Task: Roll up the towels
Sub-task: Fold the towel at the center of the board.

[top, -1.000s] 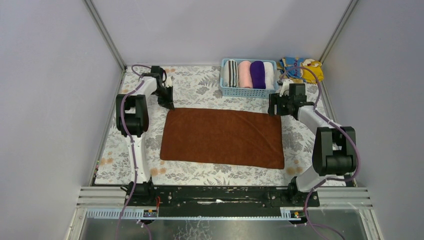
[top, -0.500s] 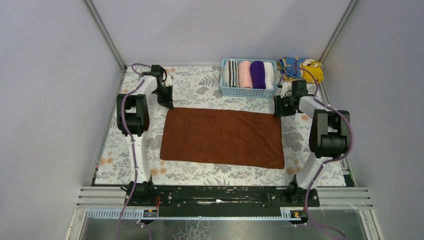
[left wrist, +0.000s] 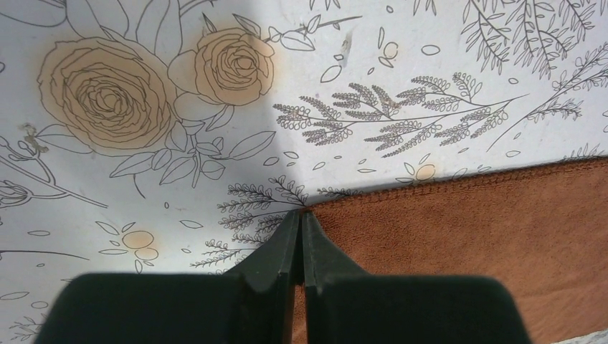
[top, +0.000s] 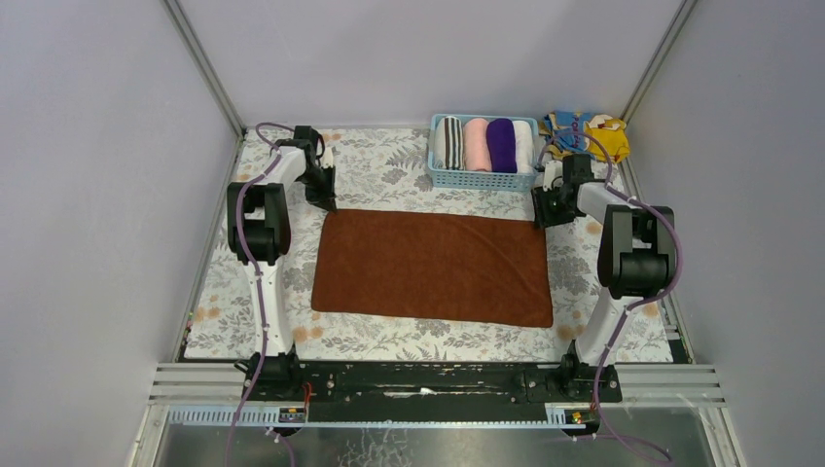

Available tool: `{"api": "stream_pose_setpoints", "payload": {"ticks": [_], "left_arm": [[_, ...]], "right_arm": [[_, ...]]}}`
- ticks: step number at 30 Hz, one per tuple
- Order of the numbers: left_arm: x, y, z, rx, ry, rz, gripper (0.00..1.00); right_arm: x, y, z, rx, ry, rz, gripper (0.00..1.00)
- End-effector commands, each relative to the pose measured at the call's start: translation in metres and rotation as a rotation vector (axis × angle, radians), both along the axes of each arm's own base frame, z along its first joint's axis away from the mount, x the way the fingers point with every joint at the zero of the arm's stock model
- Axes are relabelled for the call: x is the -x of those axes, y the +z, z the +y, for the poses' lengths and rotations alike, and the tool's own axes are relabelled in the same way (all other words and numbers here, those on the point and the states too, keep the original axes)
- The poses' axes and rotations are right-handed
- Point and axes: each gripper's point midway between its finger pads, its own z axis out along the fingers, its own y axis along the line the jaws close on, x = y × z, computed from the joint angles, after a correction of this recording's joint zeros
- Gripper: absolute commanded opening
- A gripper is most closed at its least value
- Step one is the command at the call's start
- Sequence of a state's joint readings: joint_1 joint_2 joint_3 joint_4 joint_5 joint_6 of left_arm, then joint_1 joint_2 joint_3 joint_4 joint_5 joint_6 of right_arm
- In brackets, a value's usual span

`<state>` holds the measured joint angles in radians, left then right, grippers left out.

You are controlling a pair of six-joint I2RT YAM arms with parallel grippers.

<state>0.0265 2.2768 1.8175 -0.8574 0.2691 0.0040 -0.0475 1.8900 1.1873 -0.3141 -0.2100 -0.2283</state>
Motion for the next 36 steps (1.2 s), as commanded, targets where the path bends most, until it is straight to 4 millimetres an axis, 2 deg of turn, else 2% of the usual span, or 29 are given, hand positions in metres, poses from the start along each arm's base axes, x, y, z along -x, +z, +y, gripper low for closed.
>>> {"api": "stream_pose_setpoints", "payload": {"ticks": [1,11,13,16,19,21,23,29,36], "left_arm": [[-0.001,-0.005,0.010,-0.042,0.012,0.015,0.00],[0.001,-0.007,0.013,-0.060,0.017,0.023,0.00],[0.001,-0.008,0.015,-0.069,0.021,0.024,0.00],[0.001,-0.009,0.015,-0.072,0.021,0.024,0.00],[-0.002,-0.004,0.018,-0.087,0.033,0.011,0.00],[-0.007,0.003,0.018,-0.090,0.037,-0.013,0.00],[-0.013,0.014,0.022,-0.097,0.049,-0.049,0.00],[-0.030,0.046,0.036,-0.109,0.108,-0.162,0.00],[-0.047,0.086,0.034,-0.089,0.114,-0.280,0.00]], "right_arm": [[0.002,-0.011,-0.001,0.038,0.018,0.055,0.48],[0.016,-0.035,-0.005,0.068,0.039,0.174,0.38],[0.015,-0.038,-0.005,0.071,0.045,0.186,0.32],[0.015,-0.040,-0.007,0.081,0.046,0.190,0.12],[0.010,-0.036,-0.007,0.084,0.049,0.172,0.05],[0.001,-0.027,-0.007,0.085,0.045,0.139,0.00],[-0.009,-0.014,-0.008,0.086,0.037,0.097,0.00],[-0.047,0.044,-0.012,0.106,0.003,-0.111,0.00],[-0.072,0.095,-0.020,0.144,-0.034,-0.291,0.00]]}}
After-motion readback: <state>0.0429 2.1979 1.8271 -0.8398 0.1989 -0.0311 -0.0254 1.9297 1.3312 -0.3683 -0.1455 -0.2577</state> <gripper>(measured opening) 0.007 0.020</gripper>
